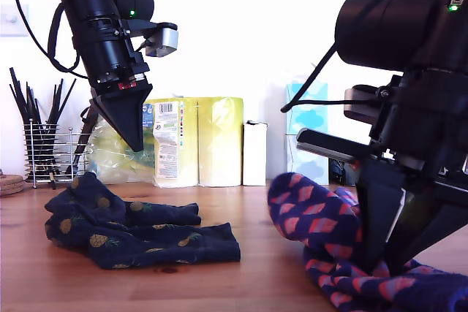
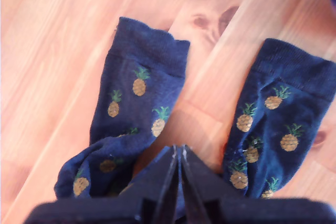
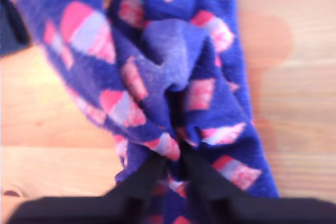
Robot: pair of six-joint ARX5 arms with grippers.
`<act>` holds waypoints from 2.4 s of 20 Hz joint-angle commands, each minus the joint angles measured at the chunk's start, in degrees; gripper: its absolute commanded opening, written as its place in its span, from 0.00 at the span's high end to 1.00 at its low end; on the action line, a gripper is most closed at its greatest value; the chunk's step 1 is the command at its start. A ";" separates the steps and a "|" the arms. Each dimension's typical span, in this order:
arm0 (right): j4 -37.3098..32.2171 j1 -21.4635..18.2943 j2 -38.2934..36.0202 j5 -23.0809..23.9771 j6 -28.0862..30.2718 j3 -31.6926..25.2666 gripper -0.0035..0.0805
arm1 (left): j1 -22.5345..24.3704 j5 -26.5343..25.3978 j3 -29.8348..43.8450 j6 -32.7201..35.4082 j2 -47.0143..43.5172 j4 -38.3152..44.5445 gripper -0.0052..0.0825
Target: Pair up the socks based on colour and pattern, by placing each sock on top of its pair
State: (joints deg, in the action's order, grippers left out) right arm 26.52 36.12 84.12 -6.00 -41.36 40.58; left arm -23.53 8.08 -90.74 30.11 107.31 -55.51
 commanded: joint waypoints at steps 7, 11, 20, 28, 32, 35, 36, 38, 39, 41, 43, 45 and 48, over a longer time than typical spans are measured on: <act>7.80 0.04 -0.09 -0.74 8.66 11.37 0.59 | -1.42 0.87 0.28 -1.44 -0.50 -0.85 0.96; 15.89 -0.59 -0.09 3.78 14.27 17.05 0.55 | -1.40 0.96 0.28 -2.19 -1.16 -1.81 0.96; 14.25 -0.61 -0.17 1.51 34.23 22.93 0.97 | 2.45 8.87 3.91 -4.63 -10.32 0.98 0.96; 15.76 -1.01 -8.07 -2.54 40.15 22.91 0.97 | 6.86 19.02 28.09 4.74 -24.50 13.75 0.96; 20.37 -1.01 -15.34 -2.86 40.19 22.91 0.97 | 6.62 17.66 30.32 4.81 -19.12 15.23 0.96; 25.09 -1.01 -18.53 -2.86 40.35 22.91 0.97 | 3.52 19.10 30.32 1.86 -15.87 22.51 0.96; 25.97 -1.01 -19.47 -2.82 40.33 22.91 0.97 | 1.88 19.10 30.32 -0.59 -15.04 26.12 0.96; 26.82 -1.01 -21.51 -2.60 40.28 22.91 0.97 | -1.46 18.14 30.32 -5.40 -13.16 33.33 0.96; 27.15 -1.01 -22.40 -2.38 40.28 22.91 0.97 | -3.17 17.25 30.29 -8.44 -11.93 36.70 0.96; 27.82 -1.09 -24.04 -2.14 40.28 22.91 0.97 | -5.99 15.43 30.23 -12.92 -9.03 41.24 0.96; 28.76 -1.33 -25.35 -1.03 40.28 22.91 0.97 | -8.04 13.18 29.97 -16.26 -6.05 43.78 0.96; 29.53 -1.33 -26.05 -0.31 40.28 22.91 0.97 | -9.25 11.13 29.79 -19.45 -3.67 44.44 0.96; 30.34 -1.33 -26.58 0.61 40.30 22.91 0.97 | -9.81 10.01 29.77 -24.39 -0.61 44.19 0.96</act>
State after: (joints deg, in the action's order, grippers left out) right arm 56.80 34.92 57.76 -5.52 -1.39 64.27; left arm -33.01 18.20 -61.28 6.90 105.71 -11.77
